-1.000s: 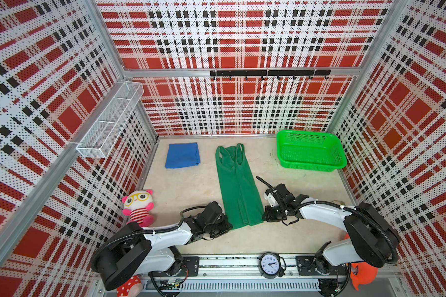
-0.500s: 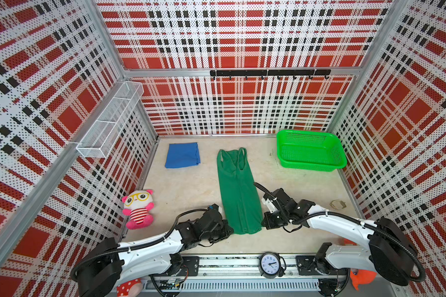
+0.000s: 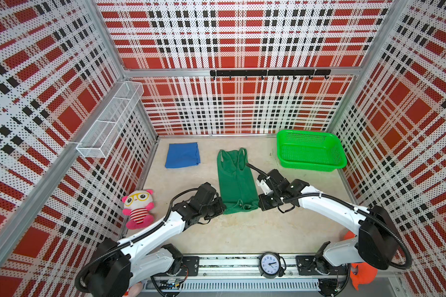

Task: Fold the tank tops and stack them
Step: 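Fold the near hem away from the robot over the strip with both grippers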

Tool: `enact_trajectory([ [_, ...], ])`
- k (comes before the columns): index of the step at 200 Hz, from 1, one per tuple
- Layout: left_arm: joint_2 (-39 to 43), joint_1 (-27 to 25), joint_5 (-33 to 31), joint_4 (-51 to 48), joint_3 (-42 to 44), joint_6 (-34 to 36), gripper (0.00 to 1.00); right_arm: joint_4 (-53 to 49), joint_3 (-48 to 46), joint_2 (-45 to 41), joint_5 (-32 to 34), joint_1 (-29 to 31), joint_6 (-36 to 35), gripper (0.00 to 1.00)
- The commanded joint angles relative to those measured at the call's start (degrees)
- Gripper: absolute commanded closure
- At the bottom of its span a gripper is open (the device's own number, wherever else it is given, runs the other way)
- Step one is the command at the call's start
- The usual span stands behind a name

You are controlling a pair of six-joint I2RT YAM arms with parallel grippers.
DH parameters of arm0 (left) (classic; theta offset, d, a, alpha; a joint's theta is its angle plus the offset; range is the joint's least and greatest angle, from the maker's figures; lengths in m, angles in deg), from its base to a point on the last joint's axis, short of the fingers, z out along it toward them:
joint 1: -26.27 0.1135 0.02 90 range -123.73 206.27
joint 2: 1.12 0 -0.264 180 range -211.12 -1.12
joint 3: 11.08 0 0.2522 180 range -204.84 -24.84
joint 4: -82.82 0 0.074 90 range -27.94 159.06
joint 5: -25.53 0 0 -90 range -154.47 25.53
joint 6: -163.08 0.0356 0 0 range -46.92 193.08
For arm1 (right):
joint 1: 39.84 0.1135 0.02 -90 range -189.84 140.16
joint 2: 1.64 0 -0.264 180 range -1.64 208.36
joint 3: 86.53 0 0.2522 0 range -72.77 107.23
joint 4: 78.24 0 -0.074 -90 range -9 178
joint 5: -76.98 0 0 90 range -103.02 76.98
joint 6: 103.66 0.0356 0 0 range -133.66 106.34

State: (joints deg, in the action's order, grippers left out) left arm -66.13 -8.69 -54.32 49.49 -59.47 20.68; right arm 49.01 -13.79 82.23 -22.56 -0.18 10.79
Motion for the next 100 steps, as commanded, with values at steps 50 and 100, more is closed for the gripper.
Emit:
enact_trajectory([
  [50,-15.96,9.04,2.85,1.97,-12.92,17.83,1.00,2.57,15.51,14.98,2.63,-5.82,-14.24,1.00],
  [100,-24.15,13.67,3.12,4.49,-19.49,22.84,1.00,1.94,26.36,25.28,1.49,-8.58,-17.63,1.00],
])
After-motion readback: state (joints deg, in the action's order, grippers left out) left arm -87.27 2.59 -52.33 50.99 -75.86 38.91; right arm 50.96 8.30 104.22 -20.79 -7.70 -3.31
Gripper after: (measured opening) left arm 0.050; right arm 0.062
